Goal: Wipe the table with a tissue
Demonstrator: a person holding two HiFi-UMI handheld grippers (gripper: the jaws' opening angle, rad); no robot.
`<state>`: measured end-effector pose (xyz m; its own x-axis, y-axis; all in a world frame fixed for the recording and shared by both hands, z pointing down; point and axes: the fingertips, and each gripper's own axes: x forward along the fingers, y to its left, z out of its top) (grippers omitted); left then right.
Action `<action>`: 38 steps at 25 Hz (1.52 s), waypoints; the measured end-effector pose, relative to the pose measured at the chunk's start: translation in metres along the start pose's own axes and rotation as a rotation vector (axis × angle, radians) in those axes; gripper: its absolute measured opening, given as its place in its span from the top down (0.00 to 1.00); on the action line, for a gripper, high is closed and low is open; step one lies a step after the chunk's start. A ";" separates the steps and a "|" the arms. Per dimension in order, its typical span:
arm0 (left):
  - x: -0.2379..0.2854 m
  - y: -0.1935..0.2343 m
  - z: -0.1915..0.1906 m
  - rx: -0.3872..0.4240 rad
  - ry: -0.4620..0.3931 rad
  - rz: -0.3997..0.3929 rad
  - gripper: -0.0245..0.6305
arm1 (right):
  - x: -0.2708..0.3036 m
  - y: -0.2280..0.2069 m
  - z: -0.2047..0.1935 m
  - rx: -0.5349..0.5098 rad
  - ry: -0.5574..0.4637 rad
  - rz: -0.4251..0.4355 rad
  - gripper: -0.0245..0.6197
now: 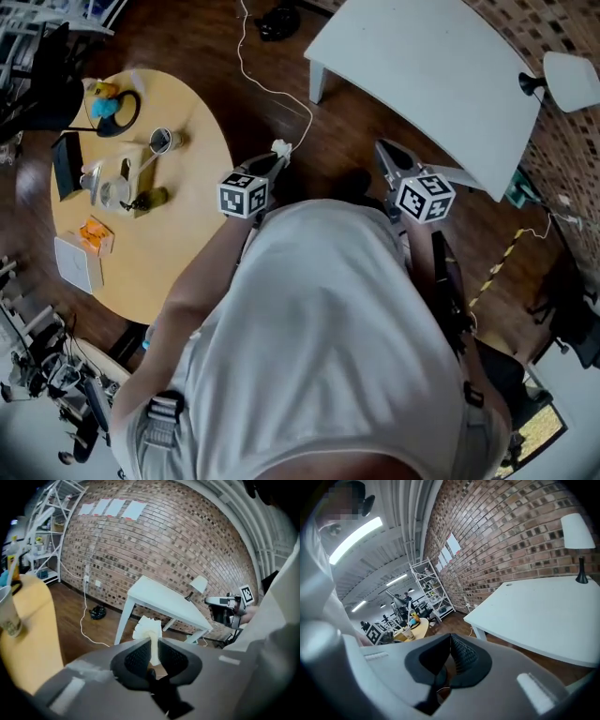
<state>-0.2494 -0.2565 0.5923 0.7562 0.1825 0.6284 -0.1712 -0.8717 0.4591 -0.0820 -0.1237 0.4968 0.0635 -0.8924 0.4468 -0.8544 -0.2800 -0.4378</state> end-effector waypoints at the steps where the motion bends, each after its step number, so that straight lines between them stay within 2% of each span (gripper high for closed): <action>1: 0.012 -0.011 0.006 0.026 0.013 -0.018 0.89 | -0.008 -0.012 0.002 0.010 -0.009 -0.011 0.95; 5: 0.055 -0.043 0.037 0.083 0.037 -0.038 0.89 | -0.036 -0.058 0.012 0.050 -0.042 -0.044 0.95; 11: 0.103 -0.077 0.076 0.137 0.056 -0.004 0.88 | -0.074 -0.124 0.032 0.073 -0.109 -0.077 0.95; 15: 0.128 -0.099 0.087 0.163 0.063 0.019 0.88 | -0.097 -0.157 0.034 0.081 -0.122 -0.079 0.95; 18: 0.147 -0.120 0.091 0.218 0.077 0.019 0.88 | -0.120 -0.180 0.028 0.097 -0.115 -0.095 0.95; 26: 0.167 -0.148 0.148 0.307 0.029 0.025 0.88 | -0.134 -0.213 0.042 0.107 -0.149 -0.095 0.95; 34: 0.197 -0.151 0.181 0.337 0.027 -0.044 0.88 | -0.125 -0.230 0.058 0.103 -0.155 -0.129 0.95; 38: 0.215 -0.144 0.200 0.360 0.037 -0.074 0.88 | -0.121 -0.243 0.068 0.092 -0.139 -0.186 0.95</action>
<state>0.0645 -0.1824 0.5358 0.7338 0.2618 0.6269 0.1216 -0.9585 0.2580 0.1530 0.0279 0.4961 0.2904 -0.8609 0.4178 -0.7713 -0.4690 -0.4302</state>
